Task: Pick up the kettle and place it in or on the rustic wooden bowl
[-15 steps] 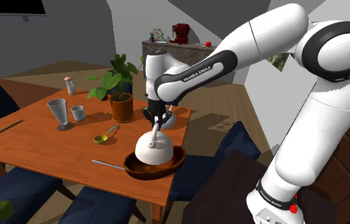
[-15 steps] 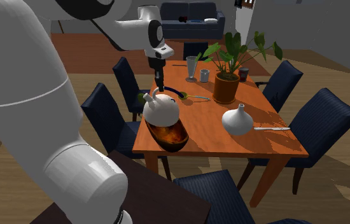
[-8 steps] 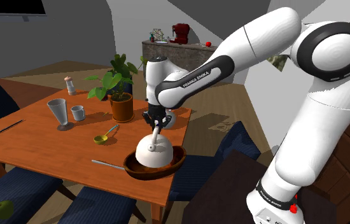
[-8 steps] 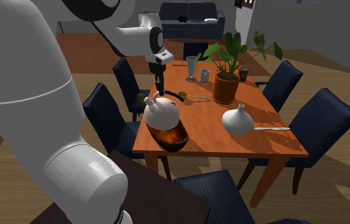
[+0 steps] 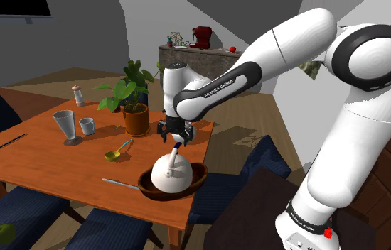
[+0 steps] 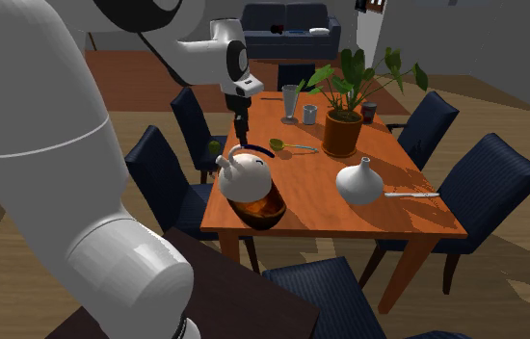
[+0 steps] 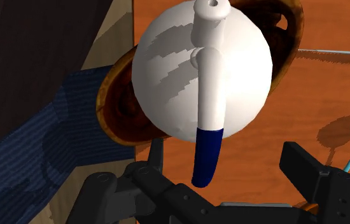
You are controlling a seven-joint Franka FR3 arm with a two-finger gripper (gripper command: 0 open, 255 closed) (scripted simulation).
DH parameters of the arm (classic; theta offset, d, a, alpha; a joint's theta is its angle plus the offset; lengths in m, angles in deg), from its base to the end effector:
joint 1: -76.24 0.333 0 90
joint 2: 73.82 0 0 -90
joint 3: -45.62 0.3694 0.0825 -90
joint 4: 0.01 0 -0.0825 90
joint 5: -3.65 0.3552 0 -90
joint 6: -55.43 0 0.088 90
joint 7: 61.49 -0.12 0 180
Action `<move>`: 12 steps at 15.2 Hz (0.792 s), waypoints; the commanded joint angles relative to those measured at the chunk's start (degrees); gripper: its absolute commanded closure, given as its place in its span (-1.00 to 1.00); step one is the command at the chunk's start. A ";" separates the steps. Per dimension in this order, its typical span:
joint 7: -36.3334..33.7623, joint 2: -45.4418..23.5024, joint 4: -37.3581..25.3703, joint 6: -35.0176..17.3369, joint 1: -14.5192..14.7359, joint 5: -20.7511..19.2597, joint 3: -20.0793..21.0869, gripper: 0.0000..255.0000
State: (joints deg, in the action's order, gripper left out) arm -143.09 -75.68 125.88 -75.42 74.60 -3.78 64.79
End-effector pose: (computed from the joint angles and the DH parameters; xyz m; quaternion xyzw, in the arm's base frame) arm 0.4976 0.1515 0.4333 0.8675 -0.4947 0.0524 0.0077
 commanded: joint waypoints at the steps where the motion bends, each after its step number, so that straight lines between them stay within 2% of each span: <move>1: -0.04 -0.06 -0.03 -0.02 0.01 -0.03 0.01 -1.00; 5: 1.49 3.97 -3.17 6.82 0.16 2.21 0.22 -1.00; 12: 1.49 3.97 -3.17 6.82 0.17 2.21 0.21 -1.00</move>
State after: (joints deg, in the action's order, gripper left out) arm -141.60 -71.71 122.72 -68.61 74.77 -1.58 65.00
